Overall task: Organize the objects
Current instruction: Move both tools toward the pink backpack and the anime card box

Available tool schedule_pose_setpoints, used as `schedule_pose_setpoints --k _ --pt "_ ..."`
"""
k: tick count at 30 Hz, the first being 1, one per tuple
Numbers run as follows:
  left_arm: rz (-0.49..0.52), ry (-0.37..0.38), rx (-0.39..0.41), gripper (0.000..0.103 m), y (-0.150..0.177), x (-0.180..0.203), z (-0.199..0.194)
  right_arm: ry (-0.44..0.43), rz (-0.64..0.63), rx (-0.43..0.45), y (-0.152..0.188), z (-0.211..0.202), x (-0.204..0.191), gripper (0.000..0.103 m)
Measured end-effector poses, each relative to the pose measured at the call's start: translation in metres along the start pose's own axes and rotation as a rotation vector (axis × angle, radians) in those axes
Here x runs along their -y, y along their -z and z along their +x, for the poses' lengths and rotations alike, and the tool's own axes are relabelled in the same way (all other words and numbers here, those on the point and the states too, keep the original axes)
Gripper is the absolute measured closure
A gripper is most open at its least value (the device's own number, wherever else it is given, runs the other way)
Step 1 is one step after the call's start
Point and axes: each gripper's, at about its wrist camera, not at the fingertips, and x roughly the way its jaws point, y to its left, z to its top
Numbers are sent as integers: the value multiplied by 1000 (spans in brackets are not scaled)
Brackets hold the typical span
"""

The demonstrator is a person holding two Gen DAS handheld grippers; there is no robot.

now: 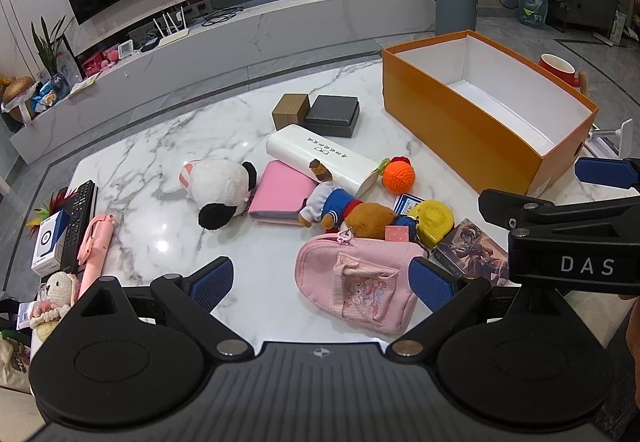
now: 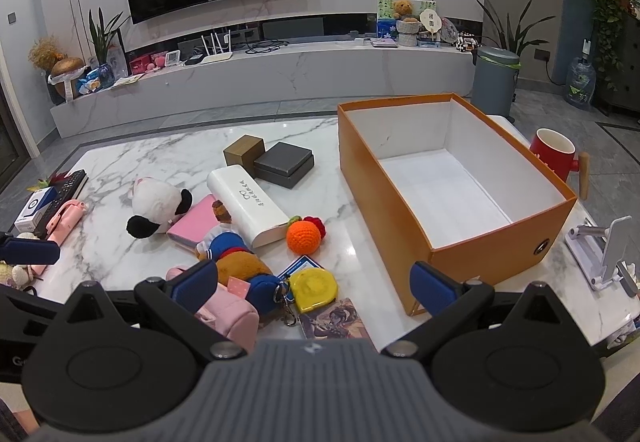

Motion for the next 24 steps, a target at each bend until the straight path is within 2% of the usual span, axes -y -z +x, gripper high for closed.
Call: schedule_pose_setpoints --k 24 --pt "37 4 10 0 -1 3 1 39 26 4 0 1 2 1"
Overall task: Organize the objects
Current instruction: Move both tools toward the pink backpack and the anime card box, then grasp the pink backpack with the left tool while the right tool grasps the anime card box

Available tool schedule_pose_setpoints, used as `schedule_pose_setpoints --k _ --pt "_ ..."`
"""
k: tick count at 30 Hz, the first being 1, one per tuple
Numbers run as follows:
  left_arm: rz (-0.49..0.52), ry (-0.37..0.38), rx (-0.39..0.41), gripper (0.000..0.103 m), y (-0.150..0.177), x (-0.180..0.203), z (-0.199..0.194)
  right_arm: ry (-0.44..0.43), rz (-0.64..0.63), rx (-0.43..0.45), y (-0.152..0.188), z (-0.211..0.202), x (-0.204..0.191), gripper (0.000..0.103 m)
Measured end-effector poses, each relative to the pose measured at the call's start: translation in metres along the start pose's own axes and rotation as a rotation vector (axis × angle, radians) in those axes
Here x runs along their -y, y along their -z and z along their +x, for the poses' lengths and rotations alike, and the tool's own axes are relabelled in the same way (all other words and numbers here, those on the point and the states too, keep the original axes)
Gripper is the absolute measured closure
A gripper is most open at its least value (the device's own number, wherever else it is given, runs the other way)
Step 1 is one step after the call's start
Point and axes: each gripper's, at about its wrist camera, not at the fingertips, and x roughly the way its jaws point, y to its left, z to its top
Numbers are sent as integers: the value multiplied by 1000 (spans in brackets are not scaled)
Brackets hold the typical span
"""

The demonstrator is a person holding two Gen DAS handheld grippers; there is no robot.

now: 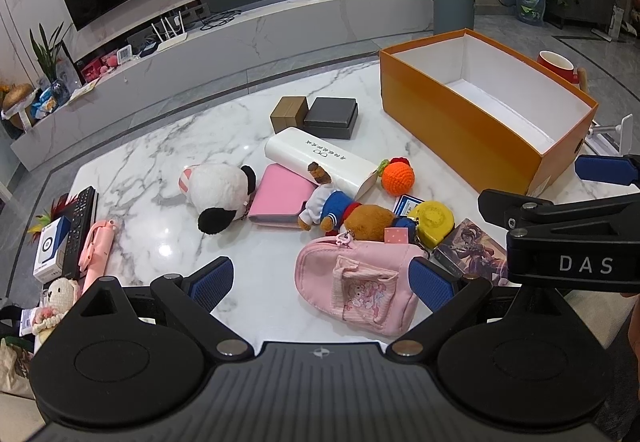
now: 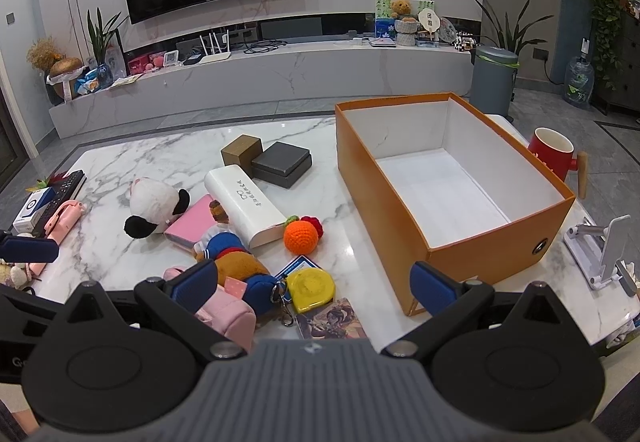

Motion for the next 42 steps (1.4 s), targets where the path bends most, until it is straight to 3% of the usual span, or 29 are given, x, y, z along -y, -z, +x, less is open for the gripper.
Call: schedule_pose_setpoints --k 11,17,27,35,42 --pt "20 -3 -6 0 6 3 12 6 -21 -23 5 12 6 1" --pt "102 -4 18 0 18 12 20 22 -29 -45 12 24 15 1" --pt "124 36 -42 0 38 14 44 41 -45 -121 37 62 40 1" --pt "204 73 -35 0 52 22 56 -60 -150 -164 54 92 36 1" --pt "213 155 -44 0 62 30 73 -88 -193 -200 66 112 36 1"
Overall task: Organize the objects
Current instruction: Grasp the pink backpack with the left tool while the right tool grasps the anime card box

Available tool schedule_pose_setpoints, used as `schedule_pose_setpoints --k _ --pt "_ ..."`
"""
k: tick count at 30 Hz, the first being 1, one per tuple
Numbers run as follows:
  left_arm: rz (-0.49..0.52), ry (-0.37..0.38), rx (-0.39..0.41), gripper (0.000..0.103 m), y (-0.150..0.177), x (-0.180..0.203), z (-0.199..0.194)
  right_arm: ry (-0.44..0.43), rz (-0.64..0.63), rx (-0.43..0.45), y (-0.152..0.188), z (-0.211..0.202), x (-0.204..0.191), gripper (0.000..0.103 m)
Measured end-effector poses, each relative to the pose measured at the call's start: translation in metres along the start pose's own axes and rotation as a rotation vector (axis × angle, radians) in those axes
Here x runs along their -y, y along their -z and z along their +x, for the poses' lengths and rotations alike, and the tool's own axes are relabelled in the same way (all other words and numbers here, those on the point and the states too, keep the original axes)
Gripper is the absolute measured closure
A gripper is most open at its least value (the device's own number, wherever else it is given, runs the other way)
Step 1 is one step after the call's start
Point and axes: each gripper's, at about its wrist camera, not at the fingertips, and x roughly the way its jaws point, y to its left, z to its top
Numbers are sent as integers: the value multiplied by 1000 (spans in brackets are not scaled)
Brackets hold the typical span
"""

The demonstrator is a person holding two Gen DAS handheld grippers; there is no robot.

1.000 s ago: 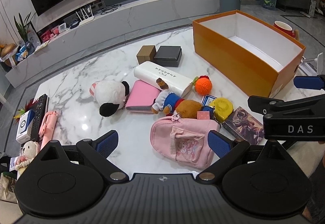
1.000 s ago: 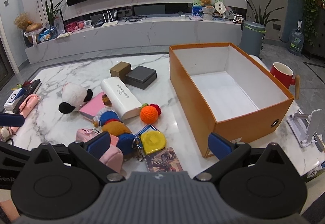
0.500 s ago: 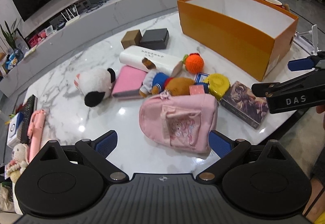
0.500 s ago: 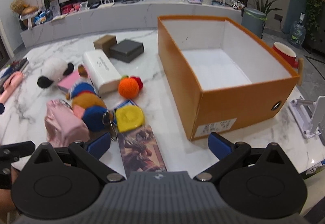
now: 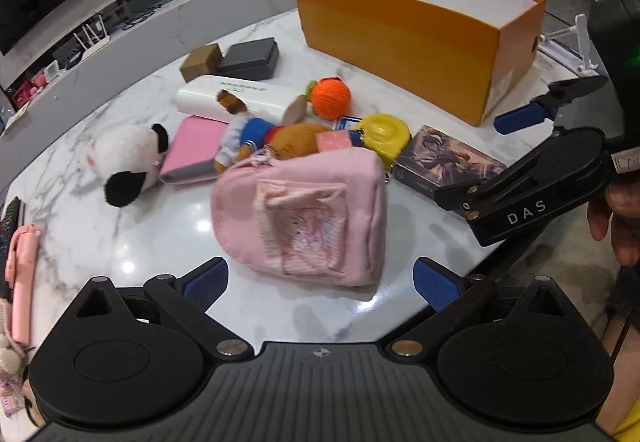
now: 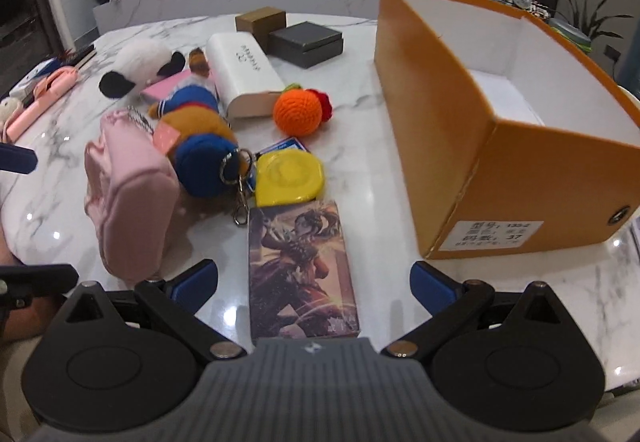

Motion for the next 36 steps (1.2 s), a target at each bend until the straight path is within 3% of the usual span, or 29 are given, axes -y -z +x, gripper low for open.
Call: schedule_pose_setpoints --k 8,14,20,27,31,36 --pt "70 -29 65 0 1 7 11 -16 4 -49 4 14 5 1" --pt "82 5 70 0 -1 5 22 -21 -1 -48 4 19 5 1" --pt "80 -19 50 0 -2 5 36 -17 -26 -47 4 23 2 1" --pt "106 -11 73 6 -2 8 42 -14 -27 -50 3 28 2 1" --pt "81 11 74 14 -4 5 43 -14 -33 -45 3 29 2 2" --pt "67 29 72 18 -4 2 41 -21 -40 -35 2 28 2 8"
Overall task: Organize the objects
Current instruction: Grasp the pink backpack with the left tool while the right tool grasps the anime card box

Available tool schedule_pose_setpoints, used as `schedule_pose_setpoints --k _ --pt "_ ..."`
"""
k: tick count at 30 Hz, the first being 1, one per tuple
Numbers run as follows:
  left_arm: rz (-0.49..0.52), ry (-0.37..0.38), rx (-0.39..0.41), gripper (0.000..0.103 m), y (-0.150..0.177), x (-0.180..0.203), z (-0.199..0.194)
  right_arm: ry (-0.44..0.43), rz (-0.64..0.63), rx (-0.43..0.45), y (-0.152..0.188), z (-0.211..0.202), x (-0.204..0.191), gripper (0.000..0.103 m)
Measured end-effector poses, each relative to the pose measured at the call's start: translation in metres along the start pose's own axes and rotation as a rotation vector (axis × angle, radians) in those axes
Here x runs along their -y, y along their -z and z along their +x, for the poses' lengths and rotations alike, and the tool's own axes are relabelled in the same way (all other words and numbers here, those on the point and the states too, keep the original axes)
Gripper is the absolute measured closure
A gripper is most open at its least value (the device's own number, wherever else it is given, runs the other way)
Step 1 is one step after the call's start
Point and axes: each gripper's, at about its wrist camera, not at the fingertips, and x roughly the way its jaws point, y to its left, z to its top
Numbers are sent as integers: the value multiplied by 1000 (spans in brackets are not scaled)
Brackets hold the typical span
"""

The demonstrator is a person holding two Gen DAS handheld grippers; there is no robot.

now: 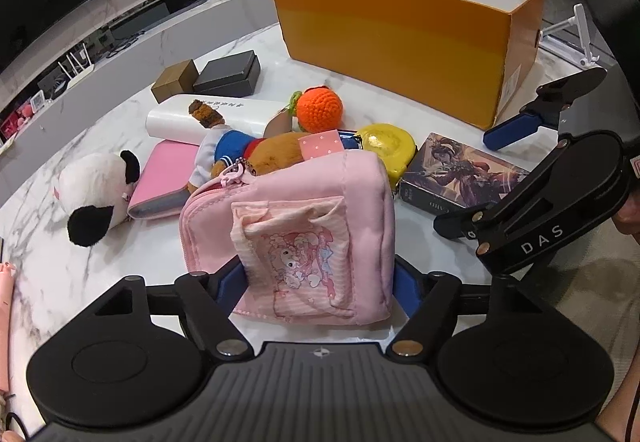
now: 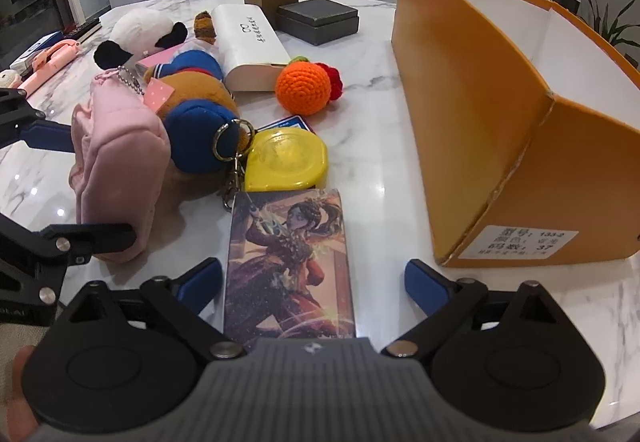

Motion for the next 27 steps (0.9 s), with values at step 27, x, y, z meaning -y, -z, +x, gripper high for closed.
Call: schedule_pose_setpoints --k 27 --pt "-32 86 11 26 3 -4 -13 -13 -7 27 1 -13 -1 43"
